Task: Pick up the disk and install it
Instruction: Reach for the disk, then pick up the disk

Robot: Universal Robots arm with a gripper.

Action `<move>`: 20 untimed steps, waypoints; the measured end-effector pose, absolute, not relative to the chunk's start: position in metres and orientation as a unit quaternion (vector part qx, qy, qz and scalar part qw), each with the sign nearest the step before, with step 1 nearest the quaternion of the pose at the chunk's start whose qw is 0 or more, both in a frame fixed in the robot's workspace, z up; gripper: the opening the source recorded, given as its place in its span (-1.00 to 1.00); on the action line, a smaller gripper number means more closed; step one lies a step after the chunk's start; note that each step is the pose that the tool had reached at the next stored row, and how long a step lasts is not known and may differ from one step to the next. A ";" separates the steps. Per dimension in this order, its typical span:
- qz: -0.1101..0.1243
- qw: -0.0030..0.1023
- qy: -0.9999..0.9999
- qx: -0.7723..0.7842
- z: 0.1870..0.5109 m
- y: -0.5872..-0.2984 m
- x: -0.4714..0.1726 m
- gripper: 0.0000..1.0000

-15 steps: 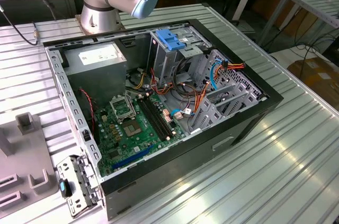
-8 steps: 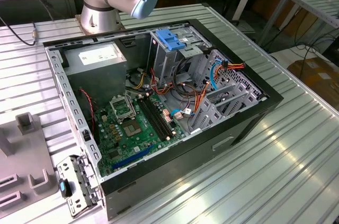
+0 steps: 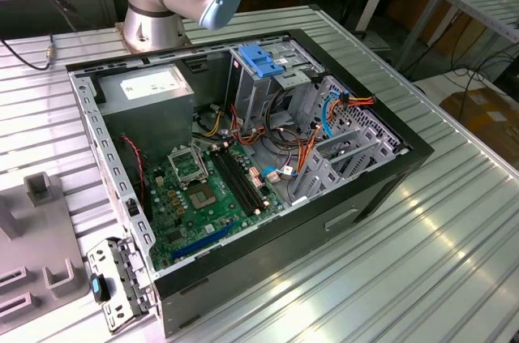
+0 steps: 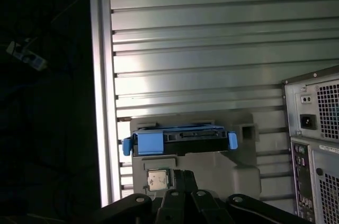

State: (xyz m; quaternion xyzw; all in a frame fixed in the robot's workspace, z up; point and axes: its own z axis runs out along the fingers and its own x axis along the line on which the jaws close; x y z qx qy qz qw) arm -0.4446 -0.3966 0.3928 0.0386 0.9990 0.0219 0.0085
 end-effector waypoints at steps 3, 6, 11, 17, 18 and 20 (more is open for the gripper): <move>0.022 0.008 0.999 0.039 0.392 -0.396 -0.454 -0.79; 0.022 0.008 0.999 0.039 0.392 -0.396 -0.461 -0.79; 0.022 0.008 0.999 0.039 0.392 -0.396 -0.461 -0.79; 0.022 0.008 0.999 0.039 0.392 -0.396 -0.461 -0.79; 0.022 0.008 0.999 0.039 0.392 -0.396 -0.461 -0.79; 0.022 0.008 0.999 0.039 0.392 -0.396 -0.461 -0.79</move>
